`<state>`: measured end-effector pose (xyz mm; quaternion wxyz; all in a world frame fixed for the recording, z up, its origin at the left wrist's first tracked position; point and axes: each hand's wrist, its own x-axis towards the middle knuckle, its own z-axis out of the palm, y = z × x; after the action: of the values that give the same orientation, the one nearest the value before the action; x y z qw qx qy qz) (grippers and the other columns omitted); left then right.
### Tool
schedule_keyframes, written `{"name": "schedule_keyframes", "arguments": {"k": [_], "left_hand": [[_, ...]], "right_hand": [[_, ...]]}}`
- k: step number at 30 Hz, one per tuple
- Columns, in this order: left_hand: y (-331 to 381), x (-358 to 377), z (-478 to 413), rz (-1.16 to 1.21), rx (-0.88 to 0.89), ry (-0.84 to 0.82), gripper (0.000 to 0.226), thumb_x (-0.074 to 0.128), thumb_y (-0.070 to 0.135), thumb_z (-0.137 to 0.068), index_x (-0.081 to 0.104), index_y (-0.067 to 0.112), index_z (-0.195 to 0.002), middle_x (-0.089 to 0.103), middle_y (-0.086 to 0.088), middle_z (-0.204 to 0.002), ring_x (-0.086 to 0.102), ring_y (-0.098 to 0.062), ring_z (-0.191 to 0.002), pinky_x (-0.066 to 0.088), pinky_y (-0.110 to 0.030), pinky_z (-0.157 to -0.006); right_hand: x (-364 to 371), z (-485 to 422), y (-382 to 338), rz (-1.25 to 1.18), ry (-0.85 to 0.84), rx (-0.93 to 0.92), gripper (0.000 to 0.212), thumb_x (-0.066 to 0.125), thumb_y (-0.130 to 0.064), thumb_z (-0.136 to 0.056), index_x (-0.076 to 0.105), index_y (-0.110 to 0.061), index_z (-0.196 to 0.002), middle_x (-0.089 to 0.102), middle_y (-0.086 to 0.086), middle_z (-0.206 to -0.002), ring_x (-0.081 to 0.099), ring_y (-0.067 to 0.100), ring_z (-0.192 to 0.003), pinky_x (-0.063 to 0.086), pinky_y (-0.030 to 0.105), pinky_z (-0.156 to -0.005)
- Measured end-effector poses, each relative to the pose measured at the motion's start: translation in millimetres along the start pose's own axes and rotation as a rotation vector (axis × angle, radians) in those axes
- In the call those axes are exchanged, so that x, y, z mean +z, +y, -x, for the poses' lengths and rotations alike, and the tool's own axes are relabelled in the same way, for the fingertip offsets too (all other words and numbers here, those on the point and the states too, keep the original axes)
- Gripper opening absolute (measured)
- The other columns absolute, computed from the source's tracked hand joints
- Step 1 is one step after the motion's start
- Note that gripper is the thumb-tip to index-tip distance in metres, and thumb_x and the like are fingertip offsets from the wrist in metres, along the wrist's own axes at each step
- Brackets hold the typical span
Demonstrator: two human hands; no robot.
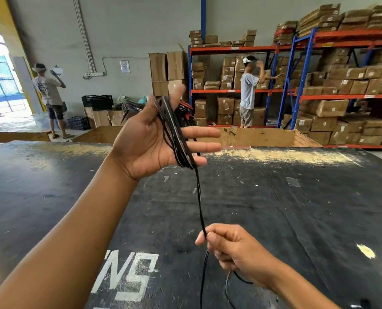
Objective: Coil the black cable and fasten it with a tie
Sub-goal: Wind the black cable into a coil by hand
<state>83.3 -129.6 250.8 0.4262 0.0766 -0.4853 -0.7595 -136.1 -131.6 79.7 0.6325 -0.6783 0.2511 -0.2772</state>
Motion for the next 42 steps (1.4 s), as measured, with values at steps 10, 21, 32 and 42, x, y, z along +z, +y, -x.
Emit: {"name": "schedule_keyframes", "arguments": {"k": [10, 21, 32, 42], "left_hand": [[-66, -7, 14, -0.337, -0.646, 0.022, 0.053, 0.030, 0.073, -0.082, 0.038, 0.066, -0.134, 0.041, -0.027, -0.149, 0.036, -0.056, -0.134, 0.025, -0.074, -0.107], [-82, -50, 19, -0.680, -0.787, 0.409, 0.067, 0.037, 0.078, -0.076, 0.062, 0.036, -0.121, 0.051, -0.008, -0.092, 0.051, -0.027, -0.085, 0.042, -0.038, -0.070], [-42, -83, 7, -0.482, -0.363, 0.731, 0.049, 0.033, 0.072, -0.089, 0.051, 0.040, -0.120, 0.045, -0.009, -0.079, 0.042, -0.023, -0.068, 0.032, -0.053, -0.087], [-2, -91, 24, -0.286, -0.124, 0.903, 0.056, 0.023, 0.068, -0.094, 0.053, 0.029, -0.121, 0.055, -0.026, -0.115, 0.065, -0.055, -0.096, 0.058, -0.063, -0.068]], "right_hand": [[-71, -61, -103, 1.084, 0.280, -0.051, 0.031, 0.064, -0.028, -0.092, 0.062, -0.021, -0.062, 0.070, -0.005, -0.066, 0.064, 0.012, -0.065, 0.049, 0.034, -0.058], [-45, -57, -155, 1.230, 0.006, 0.148, 0.027, 0.071, -0.036, -0.087, 0.075, -0.016, -0.070, 0.059, -0.004, -0.056, 0.048, 0.012, -0.054, 0.038, 0.029, -0.053], [-5, -45, -131, 0.781, 0.035, 0.160, 0.025, 0.043, -0.012, -0.101, 0.062, 0.004, -0.102, 0.069, 0.012, -0.068, 0.060, 0.013, -0.045, 0.048, 0.024, -0.043], [13, -14, -103, 0.325, 0.053, 0.097, 0.032, 0.040, -0.026, -0.104, 0.064, -0.013, -0.087, 0.051, -0.005, -0.052, 0.044, 0.011, -0.045, 0.039, 0.026, -0.048]]}}
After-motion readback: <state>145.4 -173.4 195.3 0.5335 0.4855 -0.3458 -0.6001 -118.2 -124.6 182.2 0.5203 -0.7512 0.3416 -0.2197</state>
